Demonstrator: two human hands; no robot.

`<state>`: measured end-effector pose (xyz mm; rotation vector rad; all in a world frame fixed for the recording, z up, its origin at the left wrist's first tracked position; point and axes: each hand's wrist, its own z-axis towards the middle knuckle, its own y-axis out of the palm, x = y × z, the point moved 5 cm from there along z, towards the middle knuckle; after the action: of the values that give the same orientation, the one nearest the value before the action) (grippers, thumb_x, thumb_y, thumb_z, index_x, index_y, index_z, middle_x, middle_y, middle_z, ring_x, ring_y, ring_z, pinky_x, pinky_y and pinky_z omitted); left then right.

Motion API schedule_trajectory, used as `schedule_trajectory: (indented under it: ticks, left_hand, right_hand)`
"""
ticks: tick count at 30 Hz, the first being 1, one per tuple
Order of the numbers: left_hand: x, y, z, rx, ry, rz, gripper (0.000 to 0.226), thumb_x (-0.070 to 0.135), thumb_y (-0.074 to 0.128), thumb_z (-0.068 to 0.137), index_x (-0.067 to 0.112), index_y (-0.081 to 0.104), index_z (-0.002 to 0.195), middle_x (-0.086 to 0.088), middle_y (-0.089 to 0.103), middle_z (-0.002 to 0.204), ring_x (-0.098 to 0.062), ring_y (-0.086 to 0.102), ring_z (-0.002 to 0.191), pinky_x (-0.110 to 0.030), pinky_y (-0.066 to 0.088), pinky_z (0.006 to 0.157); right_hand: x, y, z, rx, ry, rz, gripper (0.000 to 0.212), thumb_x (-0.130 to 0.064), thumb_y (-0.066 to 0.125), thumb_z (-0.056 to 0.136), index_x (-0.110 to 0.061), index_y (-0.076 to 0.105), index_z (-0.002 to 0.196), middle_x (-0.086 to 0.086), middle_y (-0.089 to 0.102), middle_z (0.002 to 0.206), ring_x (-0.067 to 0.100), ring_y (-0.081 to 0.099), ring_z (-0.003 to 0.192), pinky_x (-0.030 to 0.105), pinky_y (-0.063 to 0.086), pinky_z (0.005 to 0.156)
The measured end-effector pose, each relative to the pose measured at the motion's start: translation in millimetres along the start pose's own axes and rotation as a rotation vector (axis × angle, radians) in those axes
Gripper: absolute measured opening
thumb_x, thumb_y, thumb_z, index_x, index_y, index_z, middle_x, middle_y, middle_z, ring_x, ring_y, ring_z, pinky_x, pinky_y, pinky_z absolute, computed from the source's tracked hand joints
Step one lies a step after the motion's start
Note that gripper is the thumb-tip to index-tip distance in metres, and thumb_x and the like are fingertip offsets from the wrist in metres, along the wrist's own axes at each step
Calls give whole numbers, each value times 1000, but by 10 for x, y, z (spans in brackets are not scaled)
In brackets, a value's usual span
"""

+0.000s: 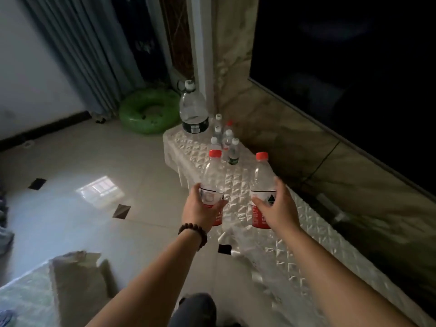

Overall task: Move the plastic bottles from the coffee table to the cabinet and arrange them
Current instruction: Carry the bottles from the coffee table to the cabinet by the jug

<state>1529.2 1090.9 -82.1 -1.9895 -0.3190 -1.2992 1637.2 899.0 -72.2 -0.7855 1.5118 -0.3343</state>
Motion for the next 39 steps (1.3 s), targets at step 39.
schedule_trajectory:
  ticks: [39]
  left_hand:
    - [-642,2729,3361,-557,55,331,76,34,83,60,30,43,124,4,56,118,-23,52,111,-47,50,88]
  right_hand:
    - [1652,1288,2958,290,547,337,74,-18,82,68,-28,43,129,-10,55,119,5,56,106,22,48,88]
